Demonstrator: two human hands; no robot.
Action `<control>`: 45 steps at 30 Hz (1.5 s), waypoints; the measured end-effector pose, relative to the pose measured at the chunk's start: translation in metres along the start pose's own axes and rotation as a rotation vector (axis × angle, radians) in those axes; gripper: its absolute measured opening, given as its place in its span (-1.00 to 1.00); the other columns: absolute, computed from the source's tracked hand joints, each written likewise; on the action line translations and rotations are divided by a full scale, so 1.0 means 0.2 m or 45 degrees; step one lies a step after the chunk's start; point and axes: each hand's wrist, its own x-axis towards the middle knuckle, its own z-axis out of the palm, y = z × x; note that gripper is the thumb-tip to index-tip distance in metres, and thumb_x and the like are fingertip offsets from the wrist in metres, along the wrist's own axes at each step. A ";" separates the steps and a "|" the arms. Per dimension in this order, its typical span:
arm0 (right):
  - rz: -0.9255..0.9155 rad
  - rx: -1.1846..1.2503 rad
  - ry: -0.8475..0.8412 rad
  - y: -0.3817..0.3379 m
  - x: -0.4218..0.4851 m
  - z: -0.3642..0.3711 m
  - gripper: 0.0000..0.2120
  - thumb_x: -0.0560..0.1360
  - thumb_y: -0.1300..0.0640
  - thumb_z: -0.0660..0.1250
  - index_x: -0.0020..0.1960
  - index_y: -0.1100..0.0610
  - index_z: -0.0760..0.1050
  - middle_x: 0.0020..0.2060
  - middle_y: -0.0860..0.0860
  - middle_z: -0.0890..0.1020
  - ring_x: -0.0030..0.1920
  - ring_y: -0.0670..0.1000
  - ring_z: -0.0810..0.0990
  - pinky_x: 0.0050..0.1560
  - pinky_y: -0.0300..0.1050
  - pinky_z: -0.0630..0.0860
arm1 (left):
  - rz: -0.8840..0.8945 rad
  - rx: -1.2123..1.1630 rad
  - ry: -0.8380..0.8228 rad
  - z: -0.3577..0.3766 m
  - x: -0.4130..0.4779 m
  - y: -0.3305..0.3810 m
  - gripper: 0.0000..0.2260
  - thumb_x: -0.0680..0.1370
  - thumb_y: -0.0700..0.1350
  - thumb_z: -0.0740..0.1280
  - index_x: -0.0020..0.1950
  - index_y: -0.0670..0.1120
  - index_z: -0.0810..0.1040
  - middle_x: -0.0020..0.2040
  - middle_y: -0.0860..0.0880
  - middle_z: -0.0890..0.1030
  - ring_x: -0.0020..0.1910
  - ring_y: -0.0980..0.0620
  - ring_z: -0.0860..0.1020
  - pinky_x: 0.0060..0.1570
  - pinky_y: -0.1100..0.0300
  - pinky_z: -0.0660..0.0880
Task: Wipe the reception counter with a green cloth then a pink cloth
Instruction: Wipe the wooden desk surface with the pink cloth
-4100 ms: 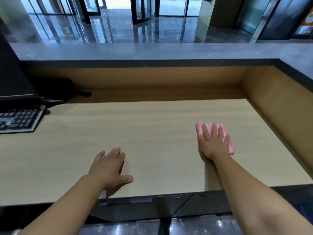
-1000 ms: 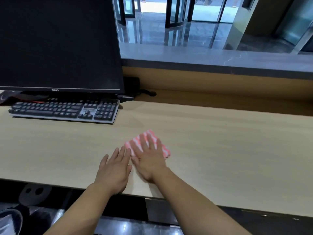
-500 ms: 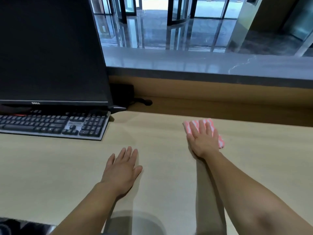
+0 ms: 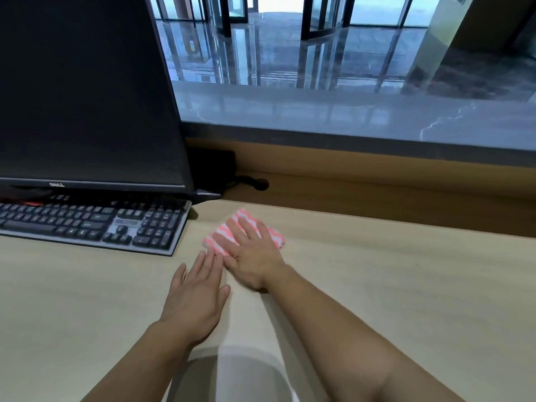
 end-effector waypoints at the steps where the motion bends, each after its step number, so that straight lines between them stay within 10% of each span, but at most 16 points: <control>1: 0.014 0.002 -0.017 0.07 0.02 -0.02 -0.50 0.66 -0.19 -0.18 0.58 -0.19 -0.10 0.59 -0.01 -0.14 0.56 0.05 -0.26 0.49 0.13 -0.34 | 0.006 0.012 -0.001 -0.01 0.02 0.01 -0.45 0.66 0.11 -0.12 0.57 -0.04 -0.25 0.58 0.03 -0.24 0.54 0.10 -0.27 0.50 0.04 -0.23; 7: 0.605 0.090 -0.098 0.61 -0.07 -0.21 -0.47 0.60 -0.25 -0.26 0.54 -0.23 0.06 0.47 0.06 0.34 0.41 0.14 0.34 0.38 0.21 0.14 | 0.066 0.012 -0.030 -0.01 0.12 0.12 -0.45 0.66 0.11 -0.10 0.57 -0.02 -0.23 0.57 0.03 -0.24 0.54 0.09 -0.27 0.51 0.03 -0.26; 14: 1.031 0.065 -0.198 0.77 -0.18 -0.25 -0.49 0.63 -0.12 -0.17 0.44 -0.02 0.34 0.44 0.08 0.38 0.44 0.17 0.28 0.44 0.22 0.03 | 0.117 0.024 -0.058 -0.05 0.23 0.23 -0.46 0.67 0.12 -0.10 0.58 -0.01 -0.20 0.58 0.03 -0.23 0.54 0.07 -0.27 0.49 0.01 -0.27; 20: 0.598 0.065 -0.037 0.40 0.10 -0.16 -0.55 0.65 -0.10 -0.16 0.45 -0.04 0.25 0.38 0.09 0.42 0.36 0.19 0.34 0.36 0.28 0.12 | 0.113 0.025 -0.081 -0.05 0.28 0.26 -0.45 0.66 0.13 -0.07 0.58 0.00 -0.19 0.58 0.03 -0.23 0.54 0.08 -0.27 0.48 0.00 -0.27; 26: 0.485 0.072 -0.054 0.62 0.25 -0.14 -0.51 0.58 -0.23 -0.21 0.50 -0.40 -0.20 0.57 -0.15 -0.24 0.56 0.11 -0.29 0.48 0.21 -0.27 | 0.081 0.088 -0.090 -0.07 0.32 0.28 -0.43 0.65 0.15 -0.03 0.58 0.01 -0.16 0.58 0.03 -0.19 0.55 0.07 -0.22 0.49 -0.03 -0.27; 33: 0.799 -0.043 0.020 1.00 -0.16 -0.18 -0.48 0.59 -0.20 -0.18 0.53 -0.32 -0.20 0.57 -0.14 -0.19 0.57 0.10 -0.22 0.51 0.18 -0.18 | 0.035 0.147 -0.150 -0.10 0.33 0.31 -0.43 0.65 0.12 -0.01 0.59 -0.02 -0.14 0.59 0.00 -0.15 0.56 0.05 -0.19 0.47 -0.06 -0.29; 38: 1.142 0.007 -0.125 1.12 -0.53 -0.24 -0.47 0.63 -0.14 -0.21 0.54 -0.07 0.16 0.54 0.07 0.20 0.52 0.17 0.11 0.48 0.21 -0.02 | 0.088 0.178 -0.168 -0.10 0.28 0.38 -0.47 0.66 0.10 -0.05 0.58 0.00 -0.14 0.59 0.00 -0.15 0.56 0.04 -0.19 0.46 -0.08 -0.28; 45: 1.105 0.099 0.012 0.76 -0.68 -0.08 -0.47 0.63 -0.14 -0.24 0.58 -0.15 -0.22 0.58 0.05 -0.21 0.55 0.13 -0.32 0.47 0.23 -0.29 | 0.219 0.200 -0.183 -0.08 0.10 0.51 -0.51 0.67 0.05 -0.09 0.58 0.02 -0.14 0.59 0.01 -0.13 0.56 0.04 -0.16 0.46 -0.11 -0.29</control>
